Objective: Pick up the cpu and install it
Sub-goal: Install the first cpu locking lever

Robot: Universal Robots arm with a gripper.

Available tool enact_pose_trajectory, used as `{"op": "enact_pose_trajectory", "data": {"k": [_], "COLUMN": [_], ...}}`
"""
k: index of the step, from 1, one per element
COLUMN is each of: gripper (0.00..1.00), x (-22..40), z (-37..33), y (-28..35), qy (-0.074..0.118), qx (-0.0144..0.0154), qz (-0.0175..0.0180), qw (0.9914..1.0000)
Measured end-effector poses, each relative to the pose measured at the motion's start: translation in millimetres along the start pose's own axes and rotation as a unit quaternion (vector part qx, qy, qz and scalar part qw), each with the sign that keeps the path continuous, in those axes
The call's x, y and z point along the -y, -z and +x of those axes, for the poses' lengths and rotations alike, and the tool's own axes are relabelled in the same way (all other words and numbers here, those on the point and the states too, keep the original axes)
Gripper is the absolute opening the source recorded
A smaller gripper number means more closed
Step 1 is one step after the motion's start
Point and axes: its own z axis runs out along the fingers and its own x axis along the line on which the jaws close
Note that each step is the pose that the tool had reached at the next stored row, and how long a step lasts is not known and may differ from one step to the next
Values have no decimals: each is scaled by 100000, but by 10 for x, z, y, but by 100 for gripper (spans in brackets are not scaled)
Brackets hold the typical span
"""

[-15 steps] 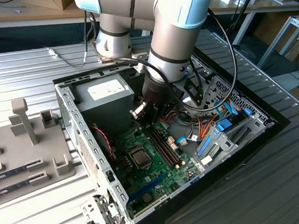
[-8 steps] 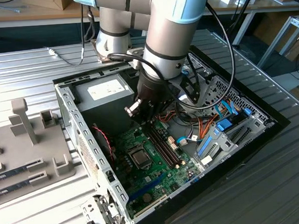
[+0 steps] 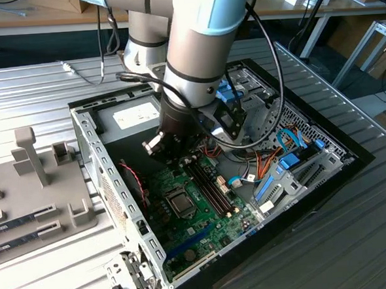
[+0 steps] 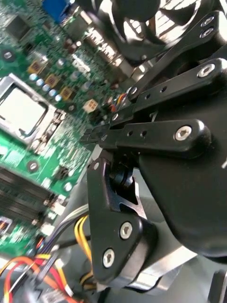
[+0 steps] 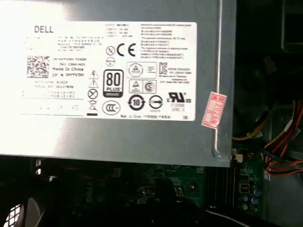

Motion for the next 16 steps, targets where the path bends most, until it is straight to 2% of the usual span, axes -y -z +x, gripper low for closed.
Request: {"op": "enact_pose_trajectory", "data": {"k": [2,8,12,16], "gripper": [10,10,10,10], "x": [-26,-149,-237,-312], "z": [93,261,400,403], "y": [-5,-20,-31,-32], "qy": [-2,2,-6,0], "qx": [32,59,72,77], "qz": [-64,-60,-56,-54], "qw": [100000,100000,100000,100000]}}
